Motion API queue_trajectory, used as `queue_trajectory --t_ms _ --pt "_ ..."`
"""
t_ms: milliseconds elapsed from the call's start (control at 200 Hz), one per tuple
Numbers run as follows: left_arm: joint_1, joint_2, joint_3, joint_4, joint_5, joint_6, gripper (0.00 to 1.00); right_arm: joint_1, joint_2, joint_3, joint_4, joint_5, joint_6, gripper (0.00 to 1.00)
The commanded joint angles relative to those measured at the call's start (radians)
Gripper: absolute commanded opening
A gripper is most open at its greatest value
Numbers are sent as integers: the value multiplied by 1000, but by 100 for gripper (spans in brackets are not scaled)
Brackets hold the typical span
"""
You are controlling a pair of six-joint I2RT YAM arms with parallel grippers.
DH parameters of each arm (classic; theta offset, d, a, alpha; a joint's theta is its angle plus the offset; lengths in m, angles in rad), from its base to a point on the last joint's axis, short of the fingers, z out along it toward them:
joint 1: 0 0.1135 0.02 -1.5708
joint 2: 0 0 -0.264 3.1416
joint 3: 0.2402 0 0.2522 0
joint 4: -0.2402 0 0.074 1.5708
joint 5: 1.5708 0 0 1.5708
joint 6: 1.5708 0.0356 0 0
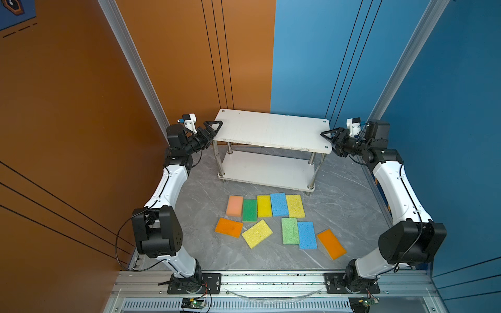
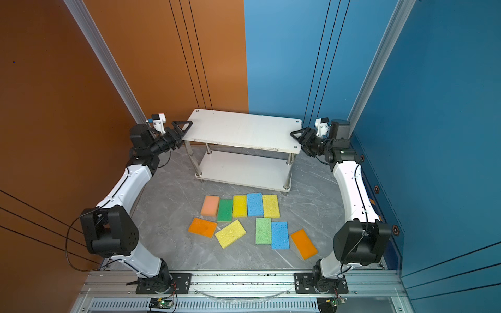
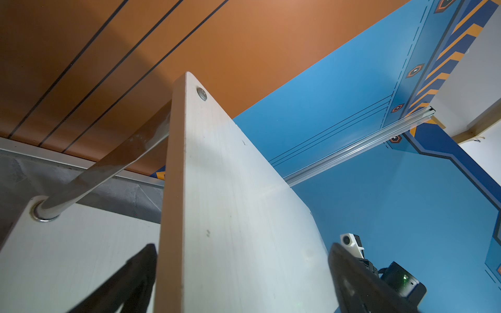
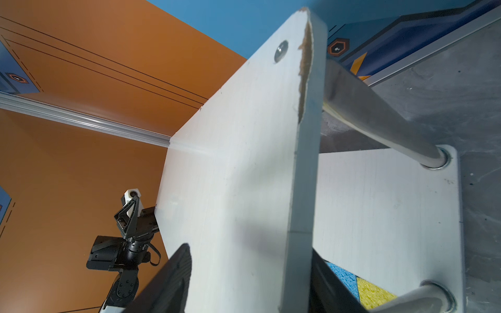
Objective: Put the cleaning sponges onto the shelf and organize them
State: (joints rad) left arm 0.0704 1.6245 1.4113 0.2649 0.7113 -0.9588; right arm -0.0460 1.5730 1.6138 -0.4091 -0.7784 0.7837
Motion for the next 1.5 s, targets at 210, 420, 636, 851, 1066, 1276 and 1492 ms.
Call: queue_trajectory --t_ms 210,420,636,851,1066,1276,1492 --pt "-79 -171 -106 8 -16 28 98 65 47 67 -52 8 -51 65" --pt "-88 -257 -173 9 -36 23 98 100 50 80 -67 23 -56 65" --pt "-80 -333 -263 9 -37 12 98 126 19 53 -80 53 -66 65" --pt "-60 -397 -306 -12 -50 17 98 133 2 43 -88 55 -71 65" --pt "7 -383 -315 -56 -38 47 98 126 -1 54 -138 118 -110 100" --pt "53 -397 -304 -161 -94 142 98 87 2 58 -181 181 -145 100" --pt "99 -437 -293 -227 -173 192 98 42 -36 29 -182 242 -158 100"
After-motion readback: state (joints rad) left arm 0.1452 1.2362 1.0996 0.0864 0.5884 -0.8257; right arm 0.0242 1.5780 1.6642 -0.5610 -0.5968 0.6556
